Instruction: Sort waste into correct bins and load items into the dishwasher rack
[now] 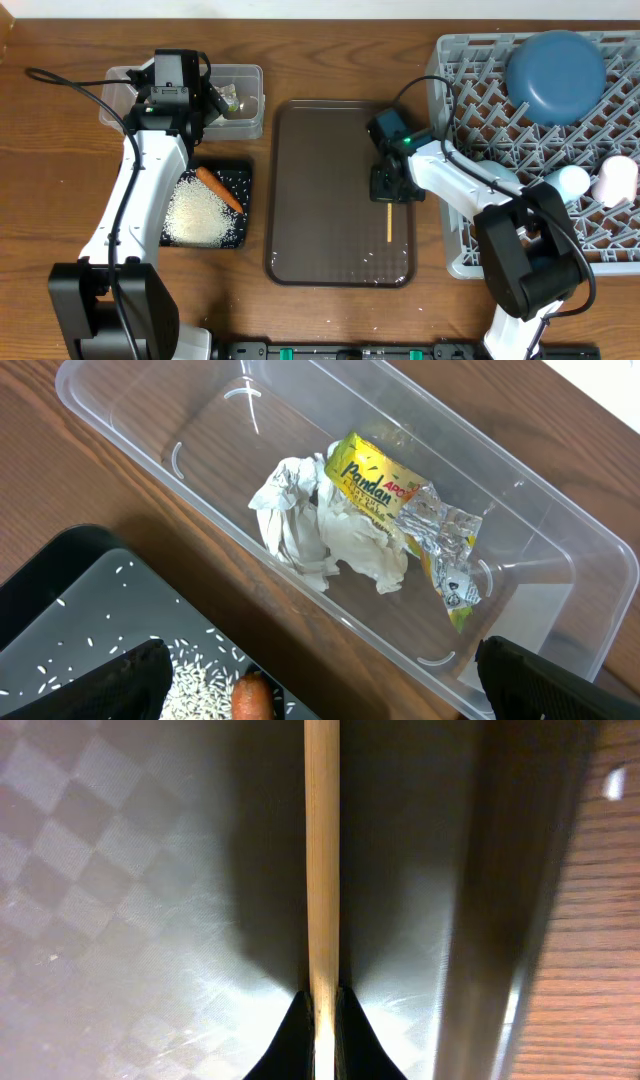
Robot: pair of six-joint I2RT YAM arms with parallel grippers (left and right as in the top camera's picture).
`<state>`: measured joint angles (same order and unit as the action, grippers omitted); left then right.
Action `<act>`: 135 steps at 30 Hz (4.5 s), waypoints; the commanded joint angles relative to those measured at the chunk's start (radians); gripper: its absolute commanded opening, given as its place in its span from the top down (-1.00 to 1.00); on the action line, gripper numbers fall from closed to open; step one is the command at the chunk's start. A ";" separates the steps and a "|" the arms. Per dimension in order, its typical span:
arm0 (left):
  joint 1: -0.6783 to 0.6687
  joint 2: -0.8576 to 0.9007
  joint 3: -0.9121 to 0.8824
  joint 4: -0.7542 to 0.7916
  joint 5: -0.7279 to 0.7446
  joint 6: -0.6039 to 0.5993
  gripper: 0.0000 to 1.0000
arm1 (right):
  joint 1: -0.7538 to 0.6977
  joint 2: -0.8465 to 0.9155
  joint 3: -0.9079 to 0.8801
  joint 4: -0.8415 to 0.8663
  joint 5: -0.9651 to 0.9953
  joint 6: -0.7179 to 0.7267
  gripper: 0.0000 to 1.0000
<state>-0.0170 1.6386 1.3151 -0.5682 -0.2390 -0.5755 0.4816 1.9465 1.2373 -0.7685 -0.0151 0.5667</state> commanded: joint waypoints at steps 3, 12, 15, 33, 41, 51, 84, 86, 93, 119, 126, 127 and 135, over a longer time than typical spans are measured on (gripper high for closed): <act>0.000 0.009 0.000 0.000 -0.005 0.005 -0.99 | 0.002 -0.061 0.045 -0.018 -0.019 -0.031 0.98; 0.000 0.009 0.000 0.000 -0.005 0.005 -0.99 | -0.125 -0.377 0.132 -0.013 0.012 -0.262 0.98; 0.000 0.009 0.000 0.000 -0.005 0.005 -0.99 | -0.205 -0.439 0.132 0.002 0.011 -0.296 0.98; 0.000 0.009 0.000 0.000 -0.005 0.005 -0.99 | -0.436 -0.281 0.130 0.179 -0.036 -0.470 0.97; 0.000 0.009 0.000 0.000 -0.005 0.005 -0.99 | -0.428 -0.232 0.130 0.171 -0.046 -0.470 0.37; 0.000 0.009 0.000 0.000 -0.005 0.005 -0.99 | -0.428 -0.285 0.131 0.082 -0.144 -0.395 0.27; 0.000 0.009 0.000 0.000 -0.005 0.005 -0.99 | -0.350 -1.429 -0.538 -0.144 -0.101 -0.087 -0.98; 0.000 0.009 0.000 0.000 -0.005 0.005 -0.99 | -0.350 -1.429 -0.546 -0.144 -0.113 -0.055 -0.98; 0.000 0.009 0.000 0.000 -0.005 0.005 -0.99 | -0.350 -1.428 -0.547 -0.156 -0.113 -0.043 -0.99; 0.000 0.009 0.000 0.000 -0.005 0.005 -0.99 | -0.378 -1.630 -0.757 -0.018 -0.021 -0.078 -0.99; 0.000 0.009 0.000 0.000 -0.005 0.005 -0.99 | -0.378 -1.796 -0.987 0.371 -0.090 -0.180 -0.99; 0.000 0.009 0.000 0.000 -0.005 0.005 -0.99 | -0.379 -1.808 -1.021 0.430 -0.090 -0.180 -0.98; 0.000 0.009 0.000 0.000 -0.005 0.005 -0.99 | -0.438 -1.868 -1.234 0.756 -0.124 -0.179 -0.98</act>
<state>-0.0170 1.6386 1.3151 -0.5686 -0.2390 -0.5758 0.0689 0.1024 0.0429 -0.0425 -0.1104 0.4053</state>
